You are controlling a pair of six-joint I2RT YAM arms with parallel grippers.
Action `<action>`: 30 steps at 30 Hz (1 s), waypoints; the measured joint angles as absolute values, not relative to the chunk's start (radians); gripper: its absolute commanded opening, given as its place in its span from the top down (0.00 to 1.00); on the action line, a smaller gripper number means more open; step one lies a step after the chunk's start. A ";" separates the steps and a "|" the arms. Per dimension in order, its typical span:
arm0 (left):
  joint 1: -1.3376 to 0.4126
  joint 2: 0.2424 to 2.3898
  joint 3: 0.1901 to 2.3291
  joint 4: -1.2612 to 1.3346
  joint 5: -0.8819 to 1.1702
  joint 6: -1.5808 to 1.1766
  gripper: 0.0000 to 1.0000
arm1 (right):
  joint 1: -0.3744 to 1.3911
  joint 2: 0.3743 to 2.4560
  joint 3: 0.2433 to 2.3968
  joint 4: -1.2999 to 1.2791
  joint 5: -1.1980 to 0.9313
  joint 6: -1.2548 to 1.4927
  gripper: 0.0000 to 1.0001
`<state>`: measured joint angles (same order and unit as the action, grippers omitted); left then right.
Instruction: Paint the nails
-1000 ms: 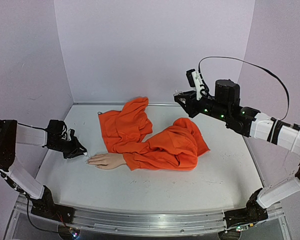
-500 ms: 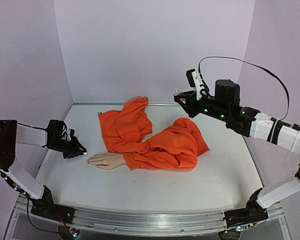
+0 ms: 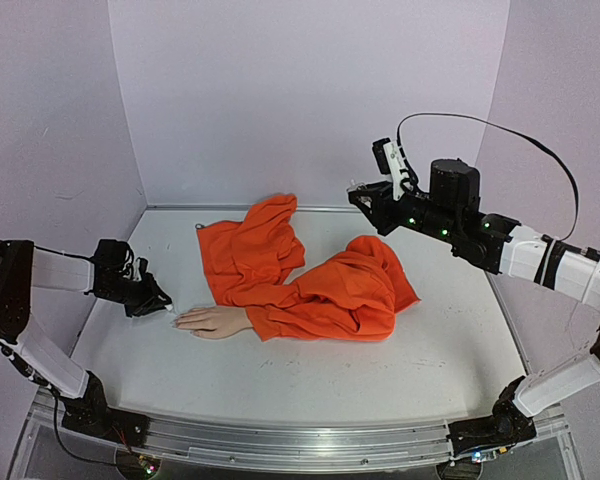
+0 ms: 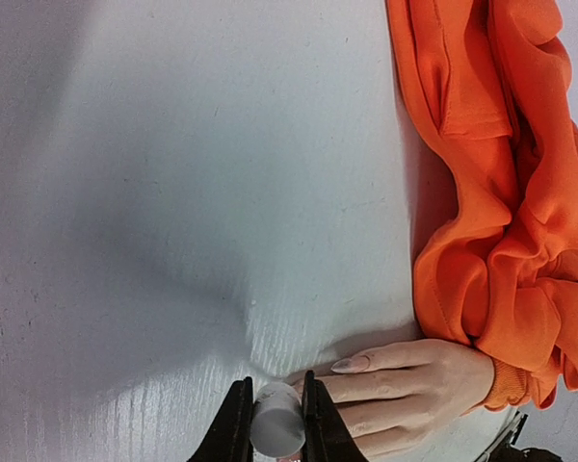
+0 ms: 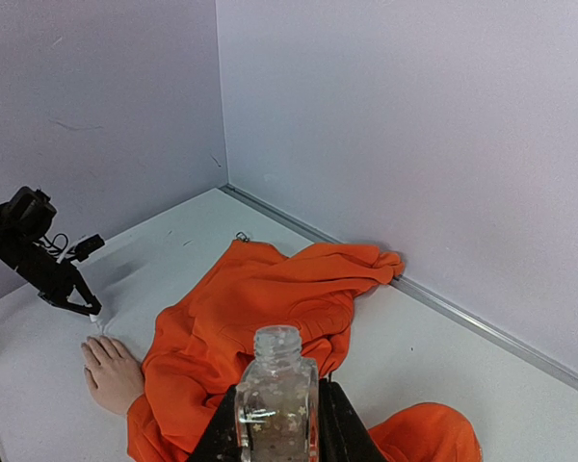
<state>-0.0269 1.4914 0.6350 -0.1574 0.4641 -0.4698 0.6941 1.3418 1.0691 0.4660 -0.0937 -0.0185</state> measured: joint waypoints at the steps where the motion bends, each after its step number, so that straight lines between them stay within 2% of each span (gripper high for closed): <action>1: -0.027 1.489 0.635 -0.158 0.463 -0.470 1.00 | 0.694 1.342 1.069 0.466 -0.094 -0.019 1.00; 12: -0.027 1.400 0.640 -0.231 0.440 -0.443 1.00 | 0.694 1.342 1.069 0.466 -0.094 -0.019 1.00; 30: -0.027 1.464 0.654 -0.180 0.532 -0.449 1.00 | 0.694 1.341 1.069 0.466 -0.096 -0.019 1.00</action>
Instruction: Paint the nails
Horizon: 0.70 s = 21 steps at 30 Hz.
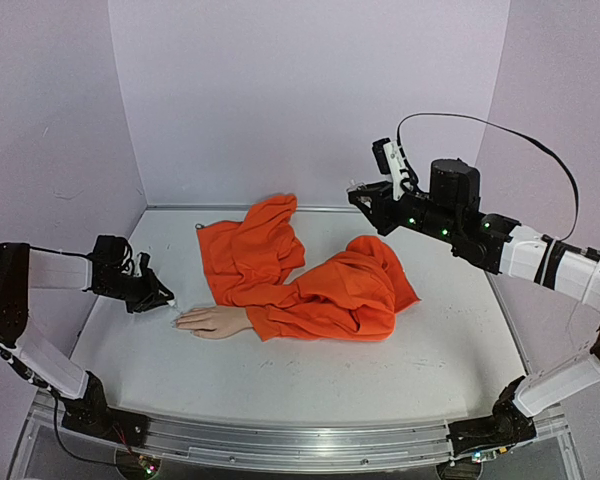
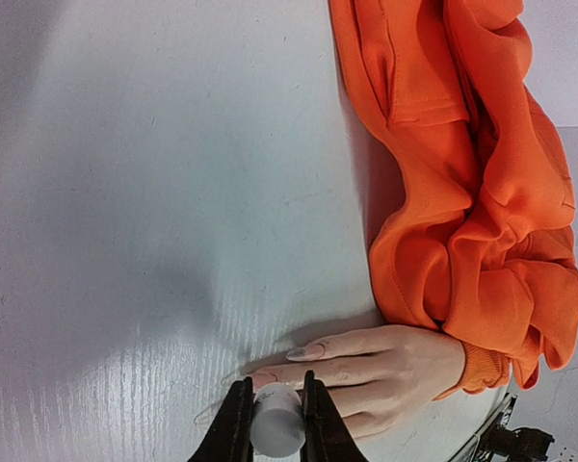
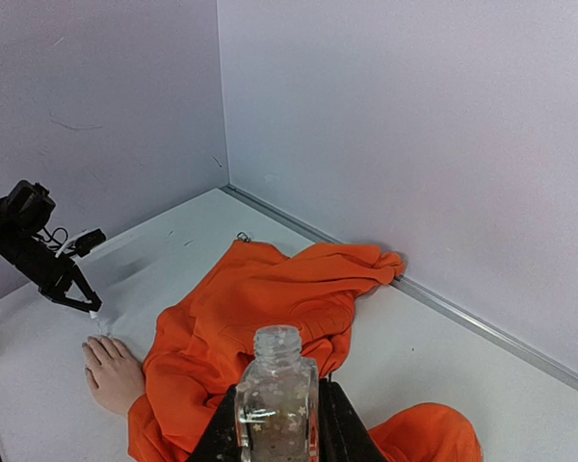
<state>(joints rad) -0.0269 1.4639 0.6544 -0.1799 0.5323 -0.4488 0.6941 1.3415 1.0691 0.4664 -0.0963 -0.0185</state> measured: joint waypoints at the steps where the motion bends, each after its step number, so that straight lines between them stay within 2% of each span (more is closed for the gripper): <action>1: -0.027 1.465 0.654 -0.178 0.532 -0.450 1.00 | 0.694 1.341 1.069 0.466 -0.096 -0.019 1.00; 21: -0.027 1.491 0.654 -0.171 0.531 -0.453 1.00 | 0.694 1.341 1.069 0.466 -0.096 -0.019 1.00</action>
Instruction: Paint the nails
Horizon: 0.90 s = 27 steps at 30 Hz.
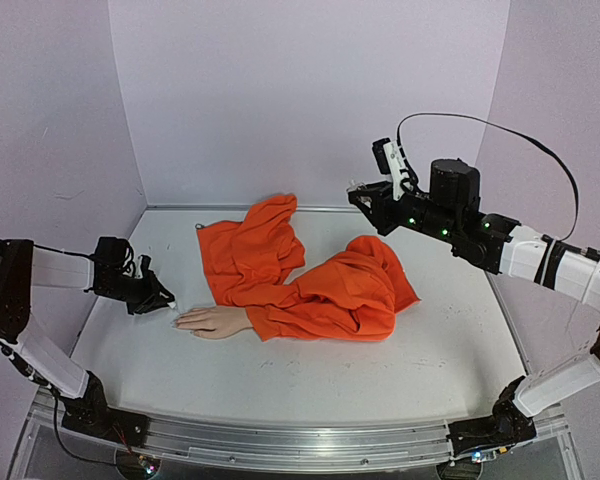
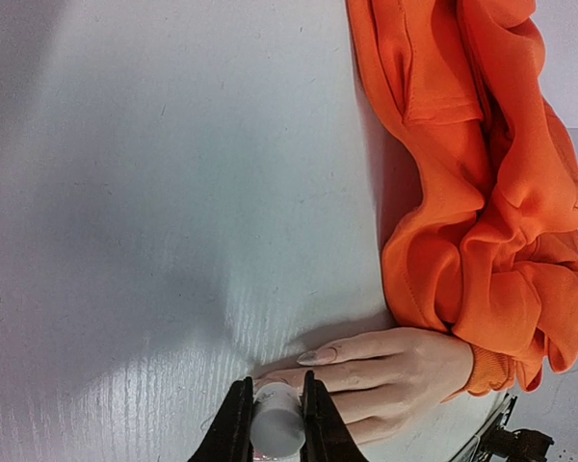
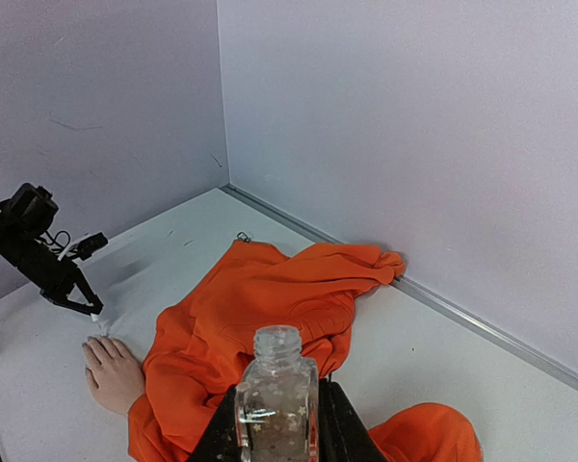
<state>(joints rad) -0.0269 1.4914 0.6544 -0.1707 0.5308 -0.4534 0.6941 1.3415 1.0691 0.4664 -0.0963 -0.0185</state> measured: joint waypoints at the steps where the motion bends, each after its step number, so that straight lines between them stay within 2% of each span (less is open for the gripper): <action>1: -0.027 1.492 0.654 -0.170 0.530 -0.453 1.00 | 0.694 1.341 1.069 0.466 -0.096 -0.019 1.00; 27: -0.027 1.508 0.654 -0.164 0.493 -0.453 1.00 | 0.694 1.341 1.069 0.466 -0.096 -0.019 1.00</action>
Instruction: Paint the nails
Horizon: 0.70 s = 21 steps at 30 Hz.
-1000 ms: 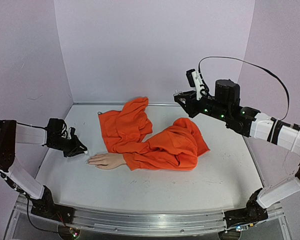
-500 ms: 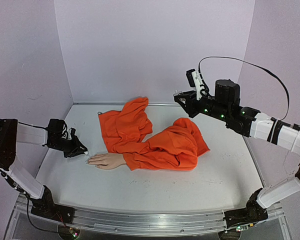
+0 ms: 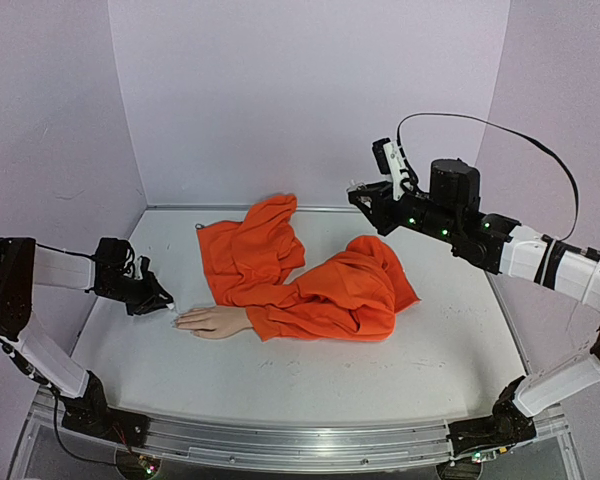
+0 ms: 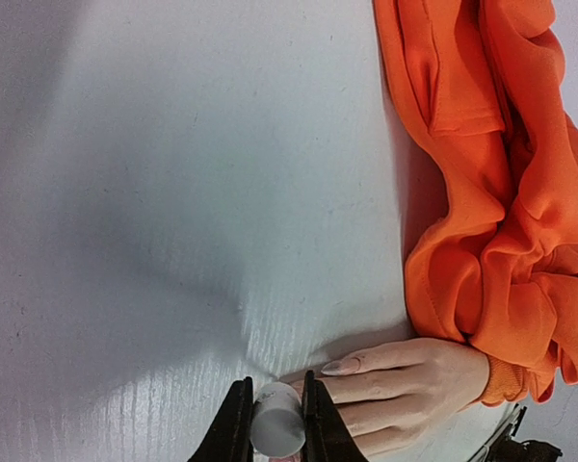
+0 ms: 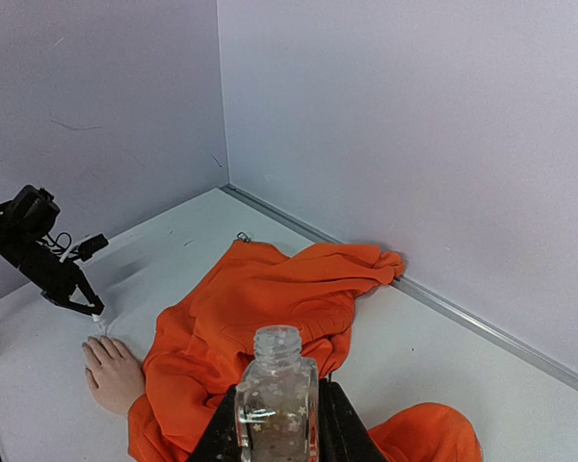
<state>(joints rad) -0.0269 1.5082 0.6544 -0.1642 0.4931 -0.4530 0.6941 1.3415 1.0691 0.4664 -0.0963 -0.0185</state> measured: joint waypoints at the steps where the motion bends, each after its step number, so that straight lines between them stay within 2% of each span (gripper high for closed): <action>1: -0.027 1.507 0.654 -0.165 0.487 -0.453 1.00 | 0.694 1.341 1.069 0.466 -0.096 -0.019 1.00; 9: -0.027 1.441 0.653 -0.183 0.450 -0.448 1.00 | 0.694 1.341 1.069 0.466 -0.096 -0.019 1.00; 21: -0.027 1.438 0.653 -0.184 0.497 -0.445 1.00 | 0.694 1.341 1.069 0.466 -0.097 -0.019 1.00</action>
